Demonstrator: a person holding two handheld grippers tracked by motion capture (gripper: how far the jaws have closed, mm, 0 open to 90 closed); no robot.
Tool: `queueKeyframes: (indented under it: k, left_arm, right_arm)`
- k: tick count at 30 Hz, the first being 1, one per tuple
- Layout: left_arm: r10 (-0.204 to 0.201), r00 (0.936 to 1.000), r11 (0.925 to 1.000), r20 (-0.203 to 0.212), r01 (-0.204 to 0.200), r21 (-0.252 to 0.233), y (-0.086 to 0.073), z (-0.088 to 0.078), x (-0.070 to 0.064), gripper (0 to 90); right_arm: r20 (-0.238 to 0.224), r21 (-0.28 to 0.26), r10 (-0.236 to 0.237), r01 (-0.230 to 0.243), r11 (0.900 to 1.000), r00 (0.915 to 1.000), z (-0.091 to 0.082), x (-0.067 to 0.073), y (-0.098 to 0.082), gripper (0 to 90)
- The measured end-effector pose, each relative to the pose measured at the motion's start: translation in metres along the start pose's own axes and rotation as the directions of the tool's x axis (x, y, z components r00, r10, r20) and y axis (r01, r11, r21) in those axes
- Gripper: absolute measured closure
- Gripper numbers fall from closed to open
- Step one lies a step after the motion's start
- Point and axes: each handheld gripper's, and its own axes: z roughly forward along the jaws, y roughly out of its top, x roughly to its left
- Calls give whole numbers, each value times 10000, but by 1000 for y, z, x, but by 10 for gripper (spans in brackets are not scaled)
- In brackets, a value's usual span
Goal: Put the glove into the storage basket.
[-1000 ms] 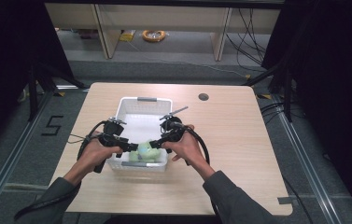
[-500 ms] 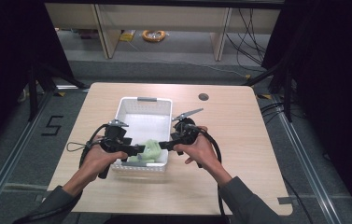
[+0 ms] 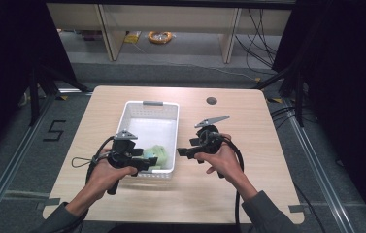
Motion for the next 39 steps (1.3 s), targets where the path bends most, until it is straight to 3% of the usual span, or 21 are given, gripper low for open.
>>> queueKeyframes:
  k: [3, 6, 7, 8, 11, 12, 15, 17, 18, 19, 22, 23, 25, 26, 27, 31, 33, 34, 35, 37, 39]
  left_arm:
    - [-18, 9999, 9998, 122, 20, -195, -3, 0, -7, 309]
    - [45, 9997, 9997, 226, -39, -257, -8, 1, -12, 308]
    - [43, 9996, 9996, 270, -36, -265, -9, 2, -13, 306]
    - [1, 9995, 9995, 302, 9, -324, -10, 3, -16, 303]
    - [244, 9994, 9990, 260, -233, -390, -13, 3, -23, 302]
    - [267, 9992, 9991, 311, -256, -340, -14, 3, -25, 300]
    - [434, 9980, 9986, 467, -418, -333, -17, 4, -29, 290]
    - [506, 9968, 9982, 612, -484, -355, -20, 5, -33, 277]
    - [507, 9969, 9980, 595, -483, -410, -21, 5, -35, 273]
    - [386, 9974, 9980, 610, -355, -516, -22, 6, -37, 269]
    - [602, 9958, 9972, 692, -570, -474, -25, 5, -40, 262]
    - [477, 9959, 9968, 763, -426, -669, -26, 7, -43, 258]
    - [619, 9946, 9971, 832, -579, -501, -27, 7, -43, 255]
    - [464, 9946, 9972, 926, -407, -627, -29, 9, -46, 253]
    - [620, 9941, 9969, 891, -574, -534, -30, 9, -46, 251]
    - [564, 9939, 9972, 944, -515, -534, -34, 12, -47, 246]
    - [645, 9944, 9966, 839, -598, -571, -36, 13, -48, 245]
    - [657, 9941, 9964, 858, -607, -598, -37, 14, -48, 244]
    - [638, 9943, 9965, 856, -587, -602, -38, 14, -49, 244]
    - [655, 9936, 9959, 917, -594, -682, -40, 15, -49, 243]
    - [626, 9934, 9956, 966, -554, -752, -43, 16, -49, 241]
  right_arm:
    - [140, -107, -32, 34, 9999, 9999, -6, -3, -5, 330]
    - [-22, -281, -47, 47, 9996, 10000, -12, -6, -10, 326]
    - [-12, -287, 147, -147, 9995, 9999, -14, -5, -12, 323]
    - [64, -336, -8, 10, 9994, 10000, -18, -8, -15, 321]
    - [37, -400, 73, -72, 9992, 10000, -22, -8, -18, 321]
    - [90, -516, -28, 33, 9987, 10000, -25, -10, -20, 319]
    - [86, -473, 320, -316, 9984, 9995, -30, -8, -25, 315]
    - [113, -580, 223, -216, 9981, 9997, -33, -11, -30, 314]
    - [200, -662, 9, 4, 9978, 9998, -35, -14, -32, 314]
    - [254, -592, 245, -230, 9980, 9994, -37, -13, -34, 313]
    - [258, -666, 219, -202, 9976, 9994, -40, -17, -40, 310]
    - [321, -622, 256, -236, 9978, 9992, -42, -17, -42, 308]
    - [357, -647, 307, -283, 9975, 9989, -44, -20, -46, 308]
    - [280, -695, 372, -351, 9970, 9989, -44, -21, -48, 308]
    - [330, -712, 320, -296, 9970, 9989, -46, -24, -51, 307]
    - [478, -787, 443, -405, 9961, 9979, -49, -27, -59, 306]
    - [271, -842, 666, -641, 9944, 9974, -52, -27, -63, 304]
    - [338, -905, 460, -428, 9950, 9984, -53, -29, -64, 302]
    - [427, -855, 733, -695, 9939, 9964, -55, -27, -66, 300]
    - [448, -963, 565, -520, 9940, 9974, -59, -28, -71, 298]
    - [215, -1114, 836, -807, 9905, 9963, -60, -26, -76, 296]
